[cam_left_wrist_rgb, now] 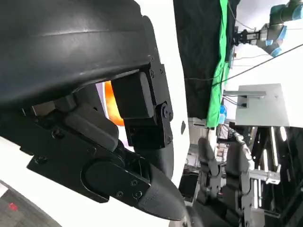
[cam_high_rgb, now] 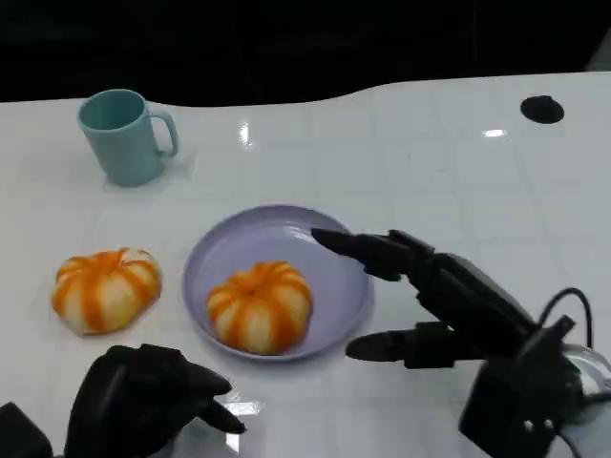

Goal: Grasp the bread from the table and place it into the plate.

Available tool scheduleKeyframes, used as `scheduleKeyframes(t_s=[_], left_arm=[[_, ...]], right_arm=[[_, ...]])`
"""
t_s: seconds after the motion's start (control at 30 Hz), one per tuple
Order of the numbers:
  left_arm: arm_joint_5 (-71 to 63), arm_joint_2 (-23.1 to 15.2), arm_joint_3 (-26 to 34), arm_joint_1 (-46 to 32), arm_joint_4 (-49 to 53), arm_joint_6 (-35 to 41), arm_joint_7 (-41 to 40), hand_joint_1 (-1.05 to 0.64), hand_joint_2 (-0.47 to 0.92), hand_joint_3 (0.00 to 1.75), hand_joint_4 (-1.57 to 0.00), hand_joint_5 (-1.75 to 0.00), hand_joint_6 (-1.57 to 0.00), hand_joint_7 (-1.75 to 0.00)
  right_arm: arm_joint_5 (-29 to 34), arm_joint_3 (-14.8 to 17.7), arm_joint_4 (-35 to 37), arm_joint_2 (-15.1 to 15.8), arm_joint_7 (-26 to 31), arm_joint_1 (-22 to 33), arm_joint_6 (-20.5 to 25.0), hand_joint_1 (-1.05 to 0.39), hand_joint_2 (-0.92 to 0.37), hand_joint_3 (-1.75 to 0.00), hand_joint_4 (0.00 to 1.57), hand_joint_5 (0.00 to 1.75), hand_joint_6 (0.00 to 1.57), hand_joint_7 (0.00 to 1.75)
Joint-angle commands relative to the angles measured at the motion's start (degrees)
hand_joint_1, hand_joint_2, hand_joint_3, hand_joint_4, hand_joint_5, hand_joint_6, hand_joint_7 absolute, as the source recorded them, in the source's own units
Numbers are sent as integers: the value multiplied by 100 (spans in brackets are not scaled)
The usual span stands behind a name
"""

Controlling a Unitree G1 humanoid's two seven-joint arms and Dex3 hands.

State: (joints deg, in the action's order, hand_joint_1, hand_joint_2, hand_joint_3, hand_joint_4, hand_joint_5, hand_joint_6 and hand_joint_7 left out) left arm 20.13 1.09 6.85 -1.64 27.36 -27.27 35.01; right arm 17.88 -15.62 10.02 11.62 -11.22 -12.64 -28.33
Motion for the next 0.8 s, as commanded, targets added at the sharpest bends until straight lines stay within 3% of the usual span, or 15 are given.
scheduleKeyframes(t_s=[0.03, 0.1, 0.13, 0.2, 0.3, 0.53, 0.67, 0.8], left_arm=[[-13, -50, 22, -24, -10, -13, -31, -105, 78, 0, -157, -36, -157, -11], [-19, -48, 19, -26, -17, -4, -40, -105, 78, 0, -157, -36, -157, -11], [-23, -47, 17, -26, -20, 1, -46, -105, 78, 0, -157, -36, -157, -11], [-17, -43, 14, -21, -18, 12, -41, -105, 78, 0, -157, -36, -157, -11], [-32, -43, 12, -18, -13, 2, -51, -105, 79, 0, -157, -36, -157, -11], [-32, -38, 10, -21, -32, 15, -50, -105, 79, 0, -157, -36, -157, -11], [-42, -28, 8, -24, -27, 0, -59, -105, 79, 0, -157, -36, -157, -11], [-53, -32, 15, -29, -16, -18, -64, -105, 79, 0, -157, -36, -157, -11]], right_arm=[[-316, 257, -230, 85, 129, 386, -326, -2, -91, -1, 29, 86, 64, 24], [-391, 347, -339, 79, 172, 569, -395, 5, -92, -4, 41, 95, 74, 31], [-427, 386, -429, 90, 169, 664, -364, 7, -85, -19, 44, 102, 75, 40], [-630, 445, -613, 122, 57, 840, -279, 11, -60, -80, 53, 116, 73, 66], [-949, 537, -943, 149, -147, 1105, 104, 14, -53, -105, 56, 130, 69, 89], [-1464, 659, -1676, 74, -335, 1605, 865, 9, -55, -114, 51, 169, 52, 140], [-1648, 669, -2319, 32, -375, 1967, 1593, 7, -58, -114, 59, 174, 53, 149], [-1634, 692, -2613, -127, -206, 2253, 1844, 6, -59, -114, 69, 175, 59, 152]])
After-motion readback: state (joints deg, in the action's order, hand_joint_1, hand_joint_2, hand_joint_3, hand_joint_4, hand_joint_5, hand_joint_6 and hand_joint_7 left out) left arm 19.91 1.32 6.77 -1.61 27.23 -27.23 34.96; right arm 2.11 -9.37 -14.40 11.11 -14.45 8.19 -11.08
